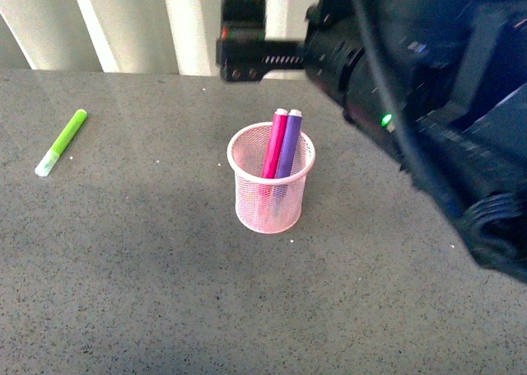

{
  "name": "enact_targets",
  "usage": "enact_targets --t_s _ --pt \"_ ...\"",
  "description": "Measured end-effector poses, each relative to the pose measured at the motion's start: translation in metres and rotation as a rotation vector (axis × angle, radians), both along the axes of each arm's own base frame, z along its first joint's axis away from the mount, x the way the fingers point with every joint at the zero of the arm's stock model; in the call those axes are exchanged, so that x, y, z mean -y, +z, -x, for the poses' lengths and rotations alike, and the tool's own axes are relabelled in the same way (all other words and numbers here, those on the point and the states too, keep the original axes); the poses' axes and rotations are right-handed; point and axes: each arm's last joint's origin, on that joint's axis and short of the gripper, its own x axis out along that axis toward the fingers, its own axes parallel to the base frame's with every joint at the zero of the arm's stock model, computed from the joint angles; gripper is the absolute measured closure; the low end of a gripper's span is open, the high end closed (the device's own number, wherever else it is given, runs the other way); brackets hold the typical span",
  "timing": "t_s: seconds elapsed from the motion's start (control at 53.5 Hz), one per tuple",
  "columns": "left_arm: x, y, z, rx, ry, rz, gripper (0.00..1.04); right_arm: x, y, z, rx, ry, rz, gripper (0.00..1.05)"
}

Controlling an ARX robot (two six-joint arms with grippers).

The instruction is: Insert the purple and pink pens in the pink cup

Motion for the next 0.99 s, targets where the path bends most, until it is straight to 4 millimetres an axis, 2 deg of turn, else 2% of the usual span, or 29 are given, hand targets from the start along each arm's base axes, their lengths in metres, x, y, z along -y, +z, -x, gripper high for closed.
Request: enact_targets --t_s 0.168,0.206,0.281,0.374,0.449,0.486,0.617,0.655,0.729,0.879,0.991 --pt "0.0 0.0 0.0 0.0 0.0 0.0 0.07 0.042 0.061 0.018 0.18 -0.086 -0.008 0.07" --pt "0.0 0.0 0.0 0.0 0.0 0.0 0.07 0.06 0.076 0.03 0.217 -0.108 -0.007 0.07" --pt "0.0 0.0 0.0 0.0 0.0 0.0 0.07 0.083 0.089 0.048 0.249 -0.126 0.0 0.07" --pt "0.0 0.0 0.0 0.0 0.0 0.0 0.07 0.126 0.102 0.089 0.301 -0.175 0.033 0.07" --pt "0.0 0.0 0.0 0.0 0.0 0.0 0.07 0.158 0.1 0.121 0.317 -0.222 0.069 0.07" --pt "0.0 0.0 0.0 0.0 0.0 0.0 0.07 0.17 0.097 0.13 0.304 -0.244 0.08 0.07" --pt "0.0 0.0 0.0 0.0 0.0 0.0 0.07 0.197 0.082 0.146 0.256 -0.321 0.104 0.07" --pt "0.0 0.0 0.0 0.0 0.0 0.0 0.07 0.202 0.08 0.148 0.235 -0.333 0.114 0.1" --pt "0.0 0.0 0.0 0.0 0.0 0.0 0.07 0.209 0.07 0.156 0.146 -0.351 0.129 0.22" --pt "0.0 0.0 0.0 0.001 0.0 0.0 0.07 0.208 0.045 0.169 0.107 -0.357 0.14 0.47" --pt "0.0 0.0 0.0 0.0 0.0 0.0 0.07 0.201 0.042 0.179 0.098 -0.354 0.143 0.72"
